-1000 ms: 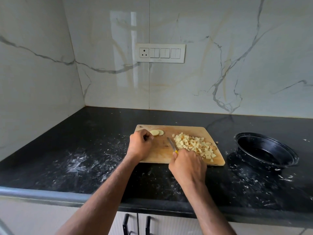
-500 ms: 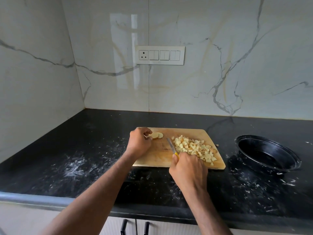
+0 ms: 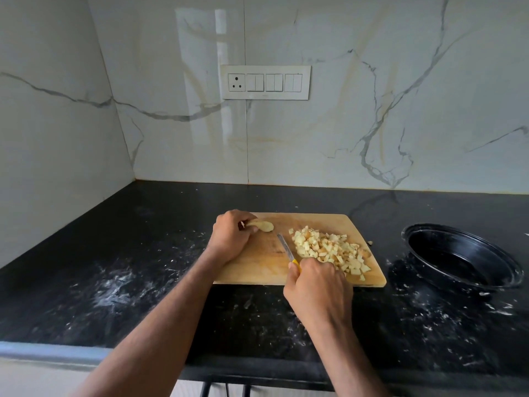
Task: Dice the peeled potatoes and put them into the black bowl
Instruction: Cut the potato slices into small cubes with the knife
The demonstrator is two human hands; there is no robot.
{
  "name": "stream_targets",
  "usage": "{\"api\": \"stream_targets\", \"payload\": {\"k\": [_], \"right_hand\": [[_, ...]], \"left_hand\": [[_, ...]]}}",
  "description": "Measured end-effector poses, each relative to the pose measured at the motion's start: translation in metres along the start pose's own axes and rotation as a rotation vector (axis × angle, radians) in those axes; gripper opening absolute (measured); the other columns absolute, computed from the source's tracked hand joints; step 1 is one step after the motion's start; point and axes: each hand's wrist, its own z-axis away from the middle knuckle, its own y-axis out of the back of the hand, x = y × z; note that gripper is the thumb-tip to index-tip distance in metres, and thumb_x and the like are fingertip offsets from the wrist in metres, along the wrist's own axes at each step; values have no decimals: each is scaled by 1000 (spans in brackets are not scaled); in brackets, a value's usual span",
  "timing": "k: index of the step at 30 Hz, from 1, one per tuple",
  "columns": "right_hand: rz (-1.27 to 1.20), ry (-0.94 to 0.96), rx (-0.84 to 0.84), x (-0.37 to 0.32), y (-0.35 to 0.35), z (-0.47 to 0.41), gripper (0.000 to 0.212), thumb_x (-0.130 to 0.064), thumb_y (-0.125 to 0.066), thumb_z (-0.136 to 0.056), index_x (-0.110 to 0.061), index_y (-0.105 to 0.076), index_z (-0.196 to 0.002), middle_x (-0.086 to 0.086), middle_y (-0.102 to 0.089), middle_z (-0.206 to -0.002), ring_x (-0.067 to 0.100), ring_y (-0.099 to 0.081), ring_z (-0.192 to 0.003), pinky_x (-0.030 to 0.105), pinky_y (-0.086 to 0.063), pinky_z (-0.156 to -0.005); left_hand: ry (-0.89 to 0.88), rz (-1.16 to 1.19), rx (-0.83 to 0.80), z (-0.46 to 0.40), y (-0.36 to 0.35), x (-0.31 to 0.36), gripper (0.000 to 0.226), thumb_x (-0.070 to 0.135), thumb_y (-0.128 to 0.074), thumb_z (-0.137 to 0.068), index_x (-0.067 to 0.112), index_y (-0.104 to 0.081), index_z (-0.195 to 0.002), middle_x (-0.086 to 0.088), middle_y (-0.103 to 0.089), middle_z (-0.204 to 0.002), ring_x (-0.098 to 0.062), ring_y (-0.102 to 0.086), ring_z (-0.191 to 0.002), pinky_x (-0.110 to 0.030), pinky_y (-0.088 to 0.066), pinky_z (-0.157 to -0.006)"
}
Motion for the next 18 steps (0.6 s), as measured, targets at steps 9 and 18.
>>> {"api": "stream_targets", "payload": {"k": [9, 18], "right_hand": [[-17, -3, -26, 1, 2, 3, 34, -46, -44, -101, -21, -67, -92, -6, -57, -71, 14, -51, -63, 26, -41, -56], [-21, 30, -33, 0, 3, 5, 35, -46, -43, -102, -21, -66, -92, -2, -60, -74, 18, -46, -64, 29, -38, -58]], "left_hand": [[-232, -112, -335, 42, 19, 20, 48, 12, -61, -86, 49, -65, -115, 11, -51, -120, -16, -40, -122, -37, -23, -91], [-151, -301, -237, 49, 13, 34, 40, 54, -65, -87, 51, -63, -127, 17, -44, -96, -11, -44, -109, -39, -26, -88]]}}
